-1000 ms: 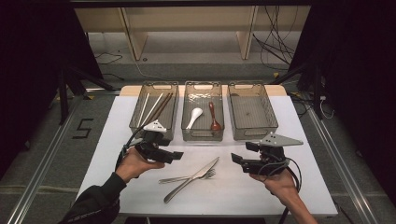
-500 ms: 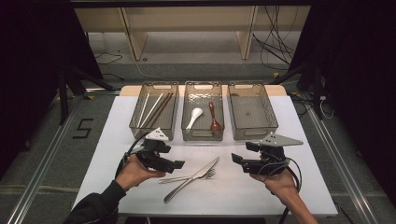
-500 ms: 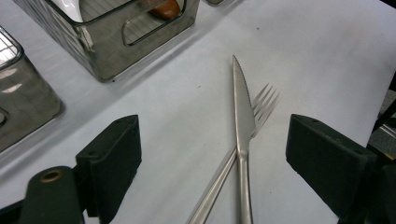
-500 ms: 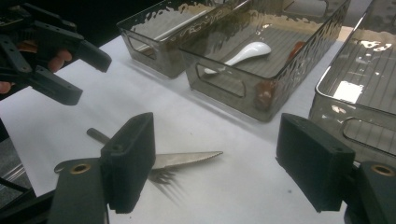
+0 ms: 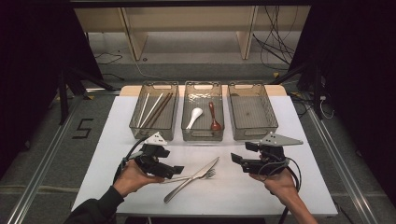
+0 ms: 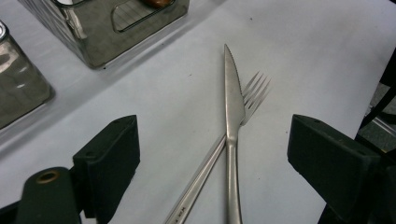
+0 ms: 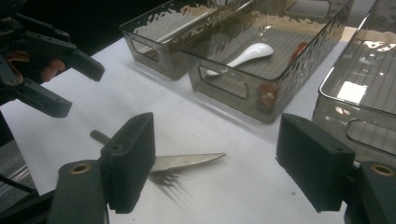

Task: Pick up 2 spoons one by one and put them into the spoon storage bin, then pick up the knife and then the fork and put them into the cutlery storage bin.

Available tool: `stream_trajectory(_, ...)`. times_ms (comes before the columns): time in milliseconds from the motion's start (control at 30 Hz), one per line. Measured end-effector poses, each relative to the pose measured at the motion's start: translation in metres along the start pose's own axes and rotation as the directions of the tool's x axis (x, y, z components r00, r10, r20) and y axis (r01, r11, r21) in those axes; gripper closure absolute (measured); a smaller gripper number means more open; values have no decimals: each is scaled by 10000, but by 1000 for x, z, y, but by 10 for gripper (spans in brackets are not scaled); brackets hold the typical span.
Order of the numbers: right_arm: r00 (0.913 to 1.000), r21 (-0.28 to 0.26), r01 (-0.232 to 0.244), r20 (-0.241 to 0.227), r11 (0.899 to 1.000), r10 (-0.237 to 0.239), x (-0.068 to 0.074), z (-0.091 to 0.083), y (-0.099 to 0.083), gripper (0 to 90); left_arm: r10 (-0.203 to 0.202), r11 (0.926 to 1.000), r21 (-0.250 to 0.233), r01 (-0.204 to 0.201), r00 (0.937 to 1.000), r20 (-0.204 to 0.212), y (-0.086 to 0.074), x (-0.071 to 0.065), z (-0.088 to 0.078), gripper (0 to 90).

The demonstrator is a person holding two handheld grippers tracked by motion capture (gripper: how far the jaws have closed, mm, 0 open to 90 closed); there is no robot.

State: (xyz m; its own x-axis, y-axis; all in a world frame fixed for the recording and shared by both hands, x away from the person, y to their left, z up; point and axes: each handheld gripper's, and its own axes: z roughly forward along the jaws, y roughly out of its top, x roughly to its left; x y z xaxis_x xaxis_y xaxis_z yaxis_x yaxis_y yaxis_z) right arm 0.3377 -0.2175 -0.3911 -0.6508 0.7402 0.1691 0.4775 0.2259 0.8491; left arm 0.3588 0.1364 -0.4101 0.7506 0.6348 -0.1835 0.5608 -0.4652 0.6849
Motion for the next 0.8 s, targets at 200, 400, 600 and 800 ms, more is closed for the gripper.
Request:
stream_trajectory(200, 10000, 6, -10, 15, 10000, 10, 0, 0, 0, 291, 101, 9997, 226, -99, 9999, -87, -4, -5, 2, 166)
stream_trajectory(400, 10000, 58, 28, 50, 10000, -28, 1, 1, 0, 291, 368, 9957, 853, -363, 9993, -50, -10, -13, 11, 166)
stream_trajectory(600, 10000, 70, 69, 21, 10000, -69, 1, 1, 0, 291, 343, 9925, 1174, -343, 9994, 20, -12, -15, 15, 171)
stream_trajectory(800, 10000, 47, 20, 34, 10000, -20, 0, 0, -1, 291, 533, 9866, 1545, -529, 9986, 20, -14, -21, 21, 197)
